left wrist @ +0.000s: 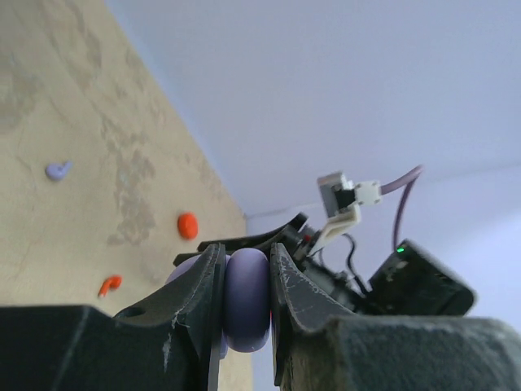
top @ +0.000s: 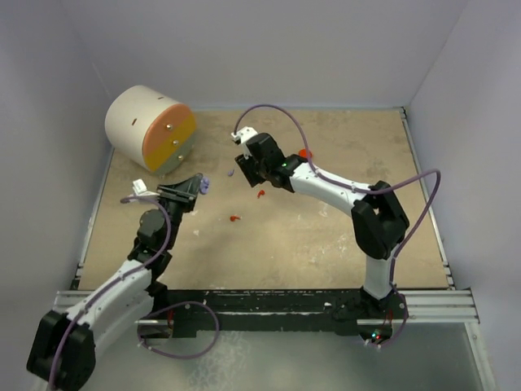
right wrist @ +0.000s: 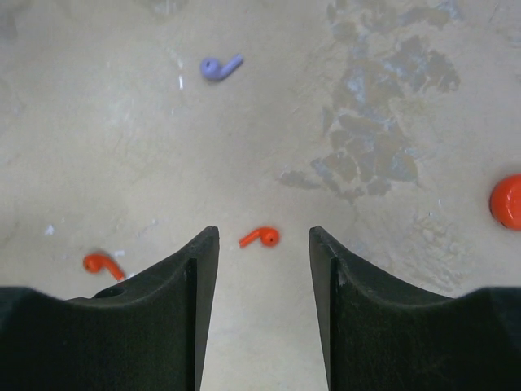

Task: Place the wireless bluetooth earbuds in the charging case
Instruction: Pick up the earbud from the center of the board.

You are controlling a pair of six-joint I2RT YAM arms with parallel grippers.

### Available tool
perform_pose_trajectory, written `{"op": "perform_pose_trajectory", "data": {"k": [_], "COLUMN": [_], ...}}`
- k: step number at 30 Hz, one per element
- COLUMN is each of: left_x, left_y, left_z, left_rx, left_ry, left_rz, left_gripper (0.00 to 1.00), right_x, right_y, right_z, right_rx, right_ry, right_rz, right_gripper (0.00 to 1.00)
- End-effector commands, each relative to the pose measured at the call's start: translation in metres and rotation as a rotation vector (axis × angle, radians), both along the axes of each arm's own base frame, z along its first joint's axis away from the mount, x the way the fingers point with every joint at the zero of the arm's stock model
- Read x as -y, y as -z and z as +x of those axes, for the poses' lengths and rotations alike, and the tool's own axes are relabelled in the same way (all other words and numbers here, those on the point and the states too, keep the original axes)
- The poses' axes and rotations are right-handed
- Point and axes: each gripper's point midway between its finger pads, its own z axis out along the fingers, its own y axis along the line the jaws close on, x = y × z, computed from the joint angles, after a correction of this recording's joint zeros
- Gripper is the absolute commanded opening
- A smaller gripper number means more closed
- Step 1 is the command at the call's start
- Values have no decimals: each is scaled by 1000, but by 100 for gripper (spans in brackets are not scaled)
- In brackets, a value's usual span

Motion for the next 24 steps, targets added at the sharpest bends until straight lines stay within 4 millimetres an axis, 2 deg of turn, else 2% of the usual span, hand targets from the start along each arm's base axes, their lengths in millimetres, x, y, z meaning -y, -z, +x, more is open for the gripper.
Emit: {"op": "perform_pose_trajectory", "data": {"k": [1, 4, 7, 12, 24], "left_x": [-53, -63, -64, -56, -52], "left_y": [-11, -16, -17, -14, -3], "left_z": [-7, -12, -13, -12, -12], "left_rx": [-8, -18, -24, -23, -38], "left_ry": [-256, -298, -301, -259, -238], "left_rz": [-65, -81, -81, -86, -81], "left_gripper": [0, 0, 0, 0, 0], "right_x": [-39, -56, -68, -68, -73], "right_y": [-20, -5, 6, 30, 41], "right_z": [27, 42, 58, 76, 88], "right_rx": [50, 26, 23, 38, 118], "right_ry": [3, 8, 31, 92, 55], "right_rz": [171, 173, 169, 113, 70], "right_gripper": [50, 47, 45, 43, 43]}}
